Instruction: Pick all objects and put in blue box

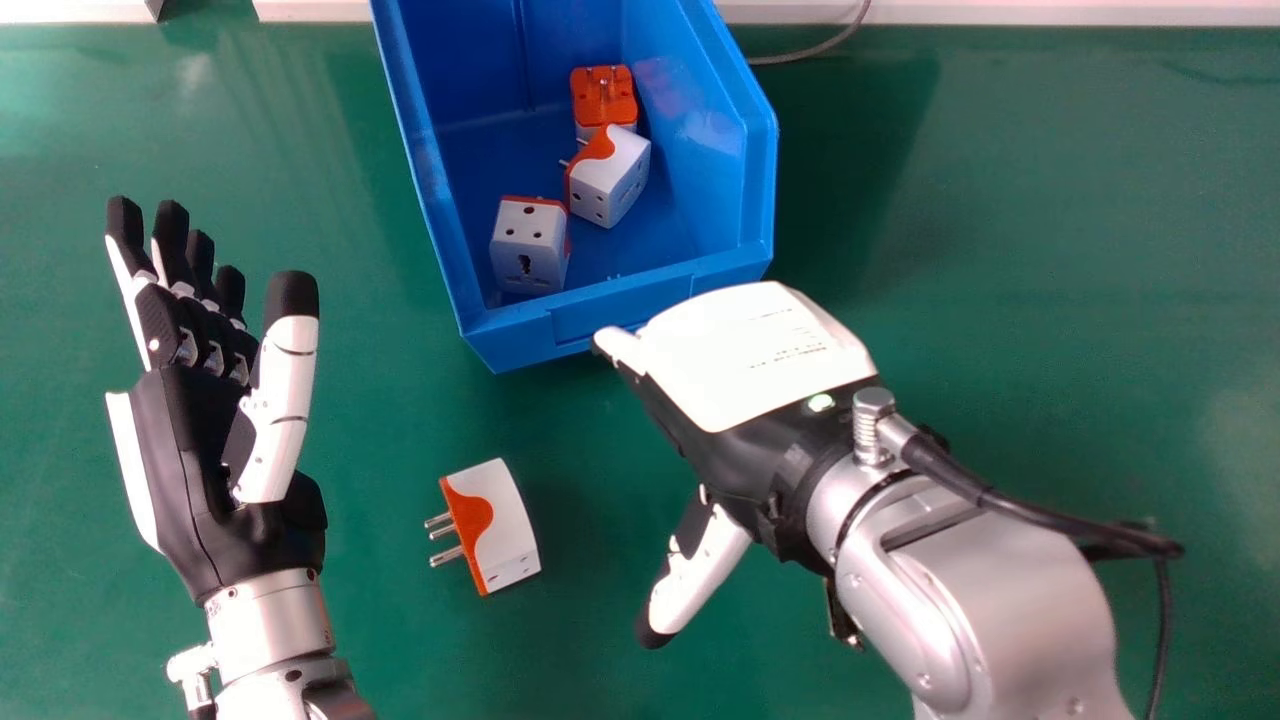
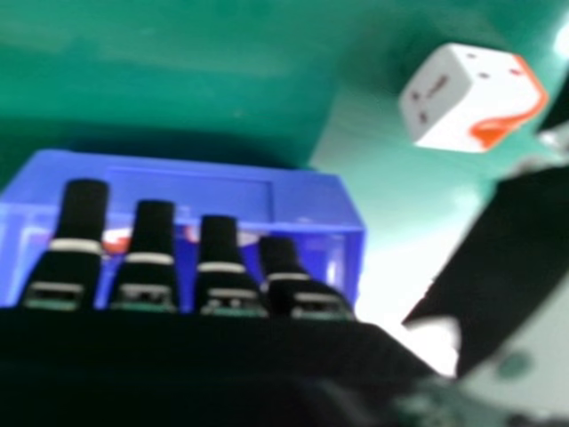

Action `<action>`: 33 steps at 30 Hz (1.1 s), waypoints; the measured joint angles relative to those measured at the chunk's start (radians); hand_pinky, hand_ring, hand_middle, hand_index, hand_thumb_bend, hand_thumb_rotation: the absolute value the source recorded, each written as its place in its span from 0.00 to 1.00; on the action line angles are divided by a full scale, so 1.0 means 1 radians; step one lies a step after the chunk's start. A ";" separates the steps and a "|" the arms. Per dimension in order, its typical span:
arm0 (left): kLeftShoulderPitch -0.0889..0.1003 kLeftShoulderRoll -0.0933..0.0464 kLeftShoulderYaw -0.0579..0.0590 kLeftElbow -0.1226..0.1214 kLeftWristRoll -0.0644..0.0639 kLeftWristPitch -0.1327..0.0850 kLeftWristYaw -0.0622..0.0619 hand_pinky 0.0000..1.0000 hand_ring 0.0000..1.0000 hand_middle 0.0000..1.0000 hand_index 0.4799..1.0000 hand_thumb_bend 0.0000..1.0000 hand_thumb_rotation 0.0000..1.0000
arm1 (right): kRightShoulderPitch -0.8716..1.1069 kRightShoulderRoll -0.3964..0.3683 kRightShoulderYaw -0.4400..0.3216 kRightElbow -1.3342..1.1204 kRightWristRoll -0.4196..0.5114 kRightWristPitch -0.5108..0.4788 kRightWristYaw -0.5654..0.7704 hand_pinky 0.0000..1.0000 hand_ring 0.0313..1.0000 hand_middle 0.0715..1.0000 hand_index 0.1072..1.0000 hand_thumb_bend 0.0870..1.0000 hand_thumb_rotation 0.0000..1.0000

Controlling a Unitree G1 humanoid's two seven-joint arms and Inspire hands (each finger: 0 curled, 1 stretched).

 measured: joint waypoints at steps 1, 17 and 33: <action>0.000 0.000 0.000 0.000 0.000 0.000 0.000 1.00 1.00 0.99 1.00 0.67 0.43 | 0.000 0.000 0.000 0.013 0.017 -0.005 -0.024 0.69 0.82 0.86 0.88 1.00 0.42; 0.012 0.000 -0.001 -0.004 0.000 0.000 0.000 1.00 1.00 0.99 1.00 0.68 0.43 | -0.008 0.012 0.056 0.273 0.175 -0.025 -0.260 0.66 0.82 0.87 0.87 1.00 0.35; 0.019 -0.001 -0.002 -0.009 -0.004 0.001 -0.013 1.00 1.00 1.00 1.00 0.67 0.42 | -0.046 0.012 0.094 0.495 0.313 -0.058 -0.542 0.70 0.86 0.90 0.87 1.00 0.32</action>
